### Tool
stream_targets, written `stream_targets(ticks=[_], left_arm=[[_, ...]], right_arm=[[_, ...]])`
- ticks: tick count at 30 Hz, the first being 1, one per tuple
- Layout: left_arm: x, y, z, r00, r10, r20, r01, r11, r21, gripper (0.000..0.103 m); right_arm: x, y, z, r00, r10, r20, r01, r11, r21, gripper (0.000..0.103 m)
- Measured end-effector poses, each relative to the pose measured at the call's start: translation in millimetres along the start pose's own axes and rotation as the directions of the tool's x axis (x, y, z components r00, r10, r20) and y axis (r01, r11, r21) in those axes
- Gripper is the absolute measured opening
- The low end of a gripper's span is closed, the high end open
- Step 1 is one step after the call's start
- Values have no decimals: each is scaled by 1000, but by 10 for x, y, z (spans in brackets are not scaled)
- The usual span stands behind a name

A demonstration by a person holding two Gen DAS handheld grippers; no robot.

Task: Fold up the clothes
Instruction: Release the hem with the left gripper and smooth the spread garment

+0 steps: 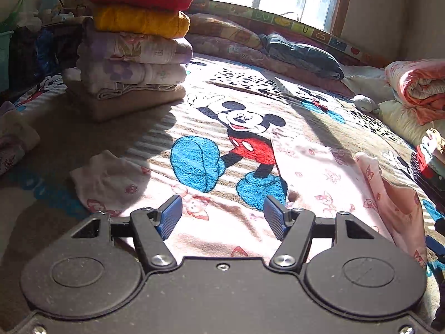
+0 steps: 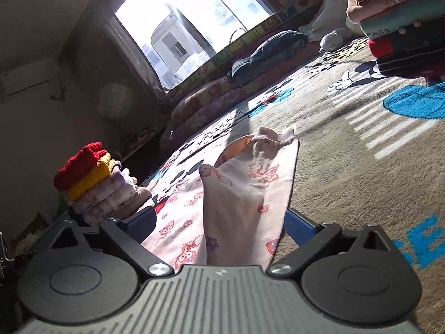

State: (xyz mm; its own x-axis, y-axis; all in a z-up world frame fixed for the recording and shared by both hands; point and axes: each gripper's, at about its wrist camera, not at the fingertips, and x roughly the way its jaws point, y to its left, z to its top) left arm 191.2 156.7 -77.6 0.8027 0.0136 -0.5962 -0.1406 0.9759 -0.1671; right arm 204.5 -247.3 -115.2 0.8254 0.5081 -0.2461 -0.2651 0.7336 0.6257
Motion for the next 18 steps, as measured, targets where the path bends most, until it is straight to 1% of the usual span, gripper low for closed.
stream_targets(ticks=[2,4,6,8,9,11,14,16,18], left_arm=[[-32,-194,-40,998,-56,7,56,998,1,63],[-64,-389,-81,994,-112,15,112,994,2,63],[-27,-573,-170,988,-155,22,154,987,56,63],[22,-698,-250,979,-201,31,198,976,89,63],[74,-744,-308,972,-234,27,231,970,77,63],[161,-781,-399,959,-282,11,282,959,32,63],[277,-882,-447,965,-262,-7,262,964,31,63],[308,-982,-423,974,-227,-16,228,971,75,67],[354,-1040,-423,973,-226,-45,229,967,110,82]], right_arm=[[-30,1,3,1000,-13,-3,13,1000,5,82],[-65,-25,17,1000,-7,-5,7,1000,24,78],[-102,-53,33,1000,2,-5,-2,999,45,77],[-99,-106,63,1000,12,-15,-11,997,78,76],[-92,-141,80,1000,17,-20,-15,995,100,76],[-21,-238,162,1000,-2,-20,5,990,140,76],[97,-389,295,999,-35,-21,38,980,198,76],[270,-466,414,997,-66,-49,74,978,197,76],[545,-557,567,989,-108,-98,125,976,180,76]])
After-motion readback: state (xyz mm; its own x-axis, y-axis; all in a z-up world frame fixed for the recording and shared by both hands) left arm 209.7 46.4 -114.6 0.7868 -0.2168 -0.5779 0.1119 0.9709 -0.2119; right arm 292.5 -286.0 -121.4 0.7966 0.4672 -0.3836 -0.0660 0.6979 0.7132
